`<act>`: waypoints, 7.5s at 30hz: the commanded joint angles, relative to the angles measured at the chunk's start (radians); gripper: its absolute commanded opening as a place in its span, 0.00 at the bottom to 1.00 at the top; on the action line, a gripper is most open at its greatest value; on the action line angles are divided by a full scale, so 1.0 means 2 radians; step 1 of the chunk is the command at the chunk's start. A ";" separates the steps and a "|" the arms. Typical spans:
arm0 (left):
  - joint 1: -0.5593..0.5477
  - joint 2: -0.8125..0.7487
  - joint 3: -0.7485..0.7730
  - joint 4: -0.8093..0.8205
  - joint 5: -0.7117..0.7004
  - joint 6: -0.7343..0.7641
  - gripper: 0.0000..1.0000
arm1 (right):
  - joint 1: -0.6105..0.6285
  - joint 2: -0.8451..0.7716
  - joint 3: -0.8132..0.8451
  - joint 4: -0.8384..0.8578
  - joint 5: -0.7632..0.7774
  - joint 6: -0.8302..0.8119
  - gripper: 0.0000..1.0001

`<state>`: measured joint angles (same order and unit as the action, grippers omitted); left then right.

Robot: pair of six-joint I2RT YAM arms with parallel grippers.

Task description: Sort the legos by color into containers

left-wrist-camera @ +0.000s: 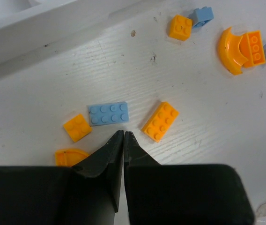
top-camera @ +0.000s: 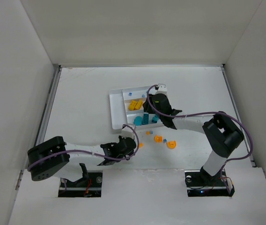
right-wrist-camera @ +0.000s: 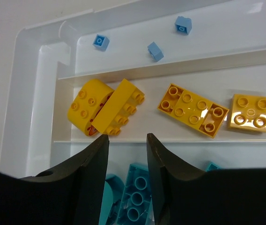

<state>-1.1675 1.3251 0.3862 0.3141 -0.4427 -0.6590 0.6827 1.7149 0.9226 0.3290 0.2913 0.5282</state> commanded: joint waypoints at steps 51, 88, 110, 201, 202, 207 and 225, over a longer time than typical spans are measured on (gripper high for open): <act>0.106 -0.024 -0.011 0.019 -0.046 0.002 0.09 | 0.019 -0.015 -0.002 0.045 -0.007 0.004 0.44; 0.036 -0.050 0.028 -0.069 -0.049 -0.012 0.20 | 0.021 -0.031 -0.010 0.050 -0.007 0.005 0.45; 0.024 0.066 0.048 -0.006 -0.027 0.020 0.25 | 0.049 -0.128 -0.106 0.070 0.030 0.048 0.45; -0.016 0.098 0.073 -0.023 -0.080 0.040 0.37 | 0.128 -0.104 -0.172 -0.056 0.137 0.117 0.26; -0.016 0.098 0.073 -0.023 -0.079 0.040 0.37 | 0.128 -0.107 -0.173 -0.056 0.139 0.117 0.26; -0.015 0.120 0.075 -0.017 -0.073 0.037 0.36 | 0.129 -0.142 -0.185 -0.059 0.150 0.117 0.25; -0.016 0.082 0.076 -0.029 -0.062 0.033 0.13 | 0.125 -0.287 -0.216 -0.089 0.154 0.105 0.26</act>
<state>-1.1946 1.5406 0.5503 0.3477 -0.5934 -0.5850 0.9417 1.1824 0.4942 0.1539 0.5842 0.7551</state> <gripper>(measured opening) 0.150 0.256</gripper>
